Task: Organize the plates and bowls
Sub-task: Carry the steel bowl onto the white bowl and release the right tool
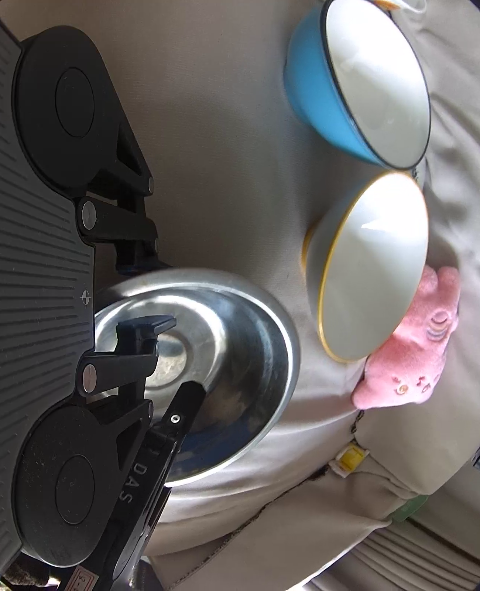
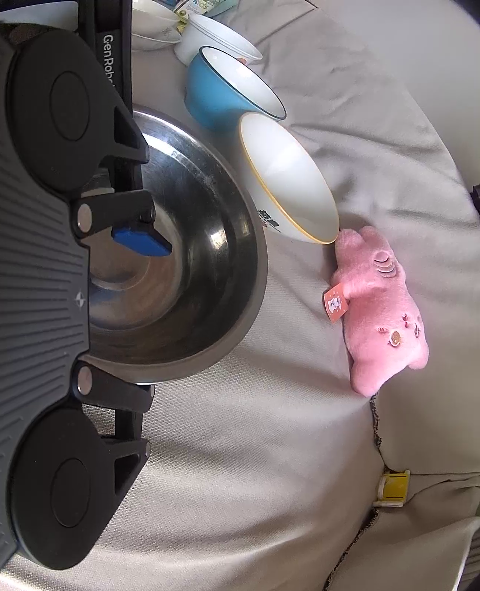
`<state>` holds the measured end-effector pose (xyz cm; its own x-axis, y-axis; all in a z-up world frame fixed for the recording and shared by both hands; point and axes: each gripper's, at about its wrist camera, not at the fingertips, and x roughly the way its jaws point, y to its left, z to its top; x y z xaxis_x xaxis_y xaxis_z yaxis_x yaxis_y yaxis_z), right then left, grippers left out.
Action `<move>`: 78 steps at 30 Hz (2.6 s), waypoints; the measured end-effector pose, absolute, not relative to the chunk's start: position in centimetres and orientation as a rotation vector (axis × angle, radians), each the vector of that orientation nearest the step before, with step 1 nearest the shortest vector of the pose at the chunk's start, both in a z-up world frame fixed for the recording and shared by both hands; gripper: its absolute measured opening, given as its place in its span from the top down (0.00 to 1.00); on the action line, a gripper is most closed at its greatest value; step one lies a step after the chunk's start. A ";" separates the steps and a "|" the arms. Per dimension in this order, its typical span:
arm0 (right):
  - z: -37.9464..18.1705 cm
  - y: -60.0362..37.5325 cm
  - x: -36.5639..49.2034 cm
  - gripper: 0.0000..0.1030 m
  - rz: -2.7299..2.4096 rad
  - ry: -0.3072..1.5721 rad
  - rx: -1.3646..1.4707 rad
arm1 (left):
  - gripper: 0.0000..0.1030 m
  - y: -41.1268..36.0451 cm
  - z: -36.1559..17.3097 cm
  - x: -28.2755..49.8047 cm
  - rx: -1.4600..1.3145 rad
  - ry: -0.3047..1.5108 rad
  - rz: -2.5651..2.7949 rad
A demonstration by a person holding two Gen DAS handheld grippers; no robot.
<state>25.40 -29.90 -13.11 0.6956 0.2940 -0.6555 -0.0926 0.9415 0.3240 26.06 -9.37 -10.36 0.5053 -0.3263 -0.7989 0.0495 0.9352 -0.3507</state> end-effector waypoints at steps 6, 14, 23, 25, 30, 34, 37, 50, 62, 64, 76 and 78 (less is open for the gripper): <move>-13.2 -30.1 23.5 0.51 0.246 0.768 0.287 | 0.78 -10.0 -10.2 23.8 -0.214 1.020 -0.211; -12.5 -28.0 19.3 0.49 0.348 0.790 0.311 | 0.78 -6.2 -9.9 18.1 -0.196 1.057 -0.177; -9.5 -19.6 15.9 0.47 0.453 0.796 0.194 | 0.78 2.6 -6.3 13.9 -0.239 1.006 -0.163; -8.0 -17.4 15.5 0.45 0.452 0.779 0.163 | 0.78 5.0 -4.9 14.0 -0.242 0.976 -0.184; -3.3 -10.7 15.3 0.43 0.441 0.716 0.101 | 0.77 11.1 -1.6 13.5 -0.230 0.815 -0.205; -1.2 -4.2 15.8 0.42 0.480 0.695 0.037 | 0.77 17.8 -1.9 11.5 -0.353 0.702 -0.145; -1.1 1.0 16.5 0.42 0.538 0.706 -0.040 | 0.76 21.7 -2.7 11.1 -0.396 0.703 -0.079; -5.5 7.8 19.7 0.43 0.533 0.872 -0.144 | 0.75 24.7 -6.2 12.1 -0.404 0.768 0.039; -5.8 6.1 21.0 0.43 0.563 0.916 -0.064 | 0.69 27.8 -6.0 11.6 -0.544 0.740 0.038; -5.6 5.5 20.9 0.42 0.574 0.911 -0.044 | 0.69 28.1 -5.8 11.3 -0.544 0.723 0.063; -6.8 1.7 22.5 0.27 0.553 0.937 0.065 | 0.64 29.6 -8.5 13.0 -0.622 0.798 0.123; -8.1 1.0 23.5 0.27 0.554 0.982 0.131 | 0.63 30.1 -9.4 13.4 -0.683 0.806 0.111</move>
<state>23.49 1.04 -8.11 0.4293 0.5005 -0.7518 -0.3851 0.8544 0.3489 13.38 30.14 -9.41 0.6991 -0.1585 -0.6973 -0.3418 0.7824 -0.5206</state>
